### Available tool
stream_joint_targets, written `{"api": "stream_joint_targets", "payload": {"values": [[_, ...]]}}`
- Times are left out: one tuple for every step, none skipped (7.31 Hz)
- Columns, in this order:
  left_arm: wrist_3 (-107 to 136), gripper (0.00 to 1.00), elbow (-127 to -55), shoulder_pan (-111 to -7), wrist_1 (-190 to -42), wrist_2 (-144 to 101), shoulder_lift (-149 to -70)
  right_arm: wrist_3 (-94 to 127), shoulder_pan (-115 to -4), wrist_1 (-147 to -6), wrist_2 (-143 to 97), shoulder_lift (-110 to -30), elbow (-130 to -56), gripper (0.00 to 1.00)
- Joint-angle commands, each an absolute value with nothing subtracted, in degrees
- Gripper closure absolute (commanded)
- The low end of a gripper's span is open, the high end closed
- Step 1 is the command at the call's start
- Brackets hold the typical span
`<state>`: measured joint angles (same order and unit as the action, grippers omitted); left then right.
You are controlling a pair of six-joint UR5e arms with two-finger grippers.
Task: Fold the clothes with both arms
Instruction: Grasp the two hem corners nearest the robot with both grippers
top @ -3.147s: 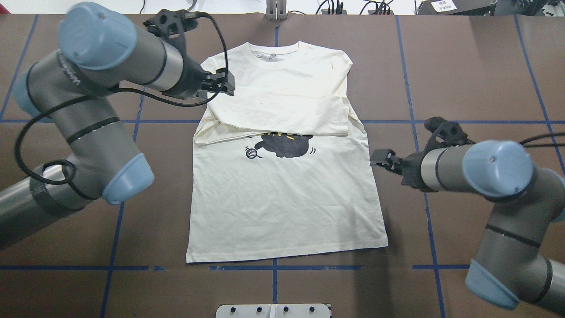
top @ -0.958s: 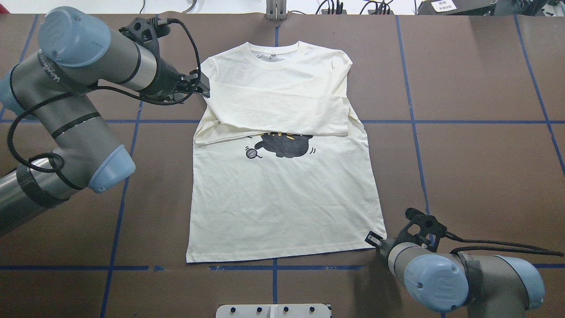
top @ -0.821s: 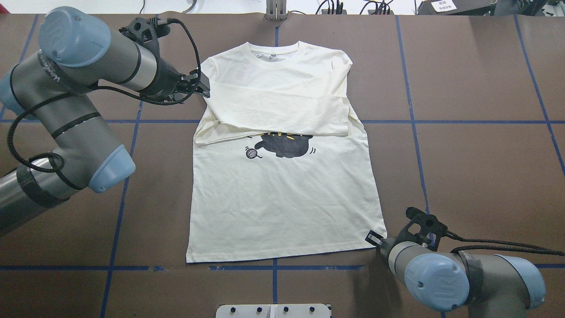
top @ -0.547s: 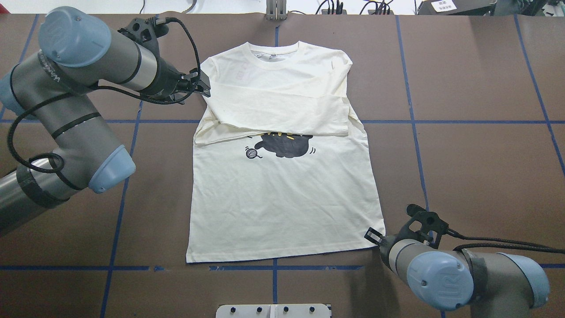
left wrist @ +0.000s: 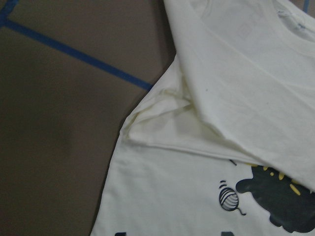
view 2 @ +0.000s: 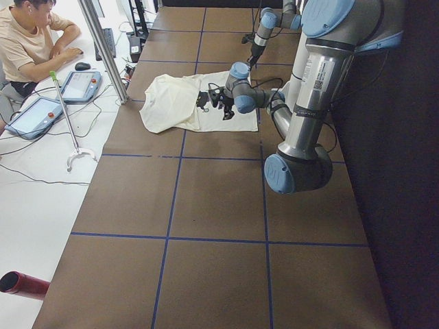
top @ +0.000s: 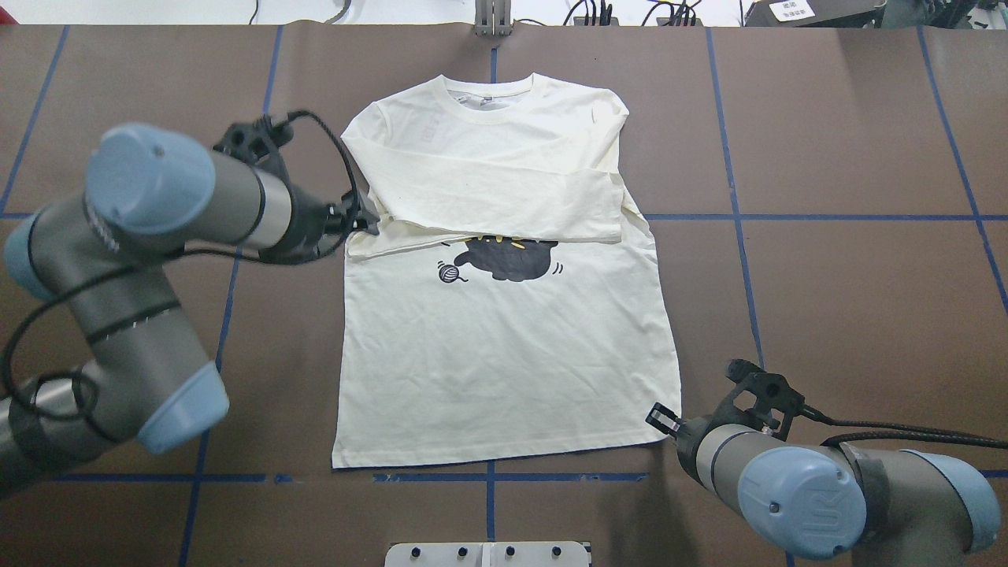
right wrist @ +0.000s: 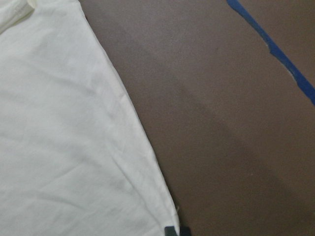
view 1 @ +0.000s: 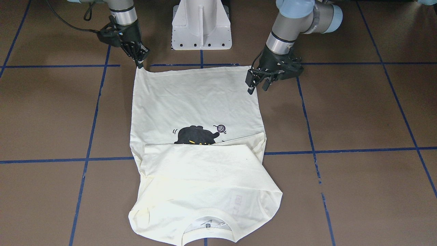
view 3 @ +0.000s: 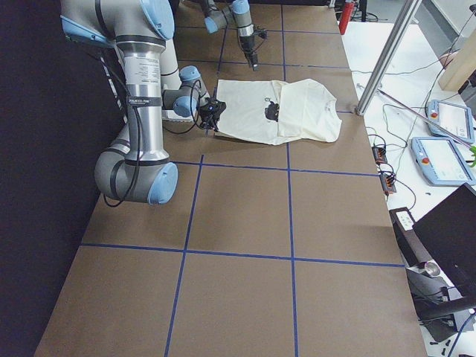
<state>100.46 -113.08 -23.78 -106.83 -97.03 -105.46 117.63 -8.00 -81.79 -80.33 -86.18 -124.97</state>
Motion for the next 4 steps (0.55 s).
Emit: {"api": "stream_joint_targets", "payload": {"values": [[105.89,0.36,-113.73,-15.85,-102.13,-94.05,-103.72,117.6,-7.91,-81.83,-80.6,-86.22,-125.07,1.0],[107.39,0.41,-113.82,-14.86,-102.04,-94.04,-103.62,117.6,-8.0,-81.74,-80.51,-86.22,-125.07,1.0],[107.58,0.43,-113.73,-13.98,-101.95,-94.22,-103.71,117.6,-7.91,-81.74,-80.51,-86.13,-125.16,1.0],[109.06,0.44,-113.56,-12.58,-101.95,-94.31,-103.62,117.6,-7.91,-81.74,-80.51,-86.13,-125.07,1.0]]}}
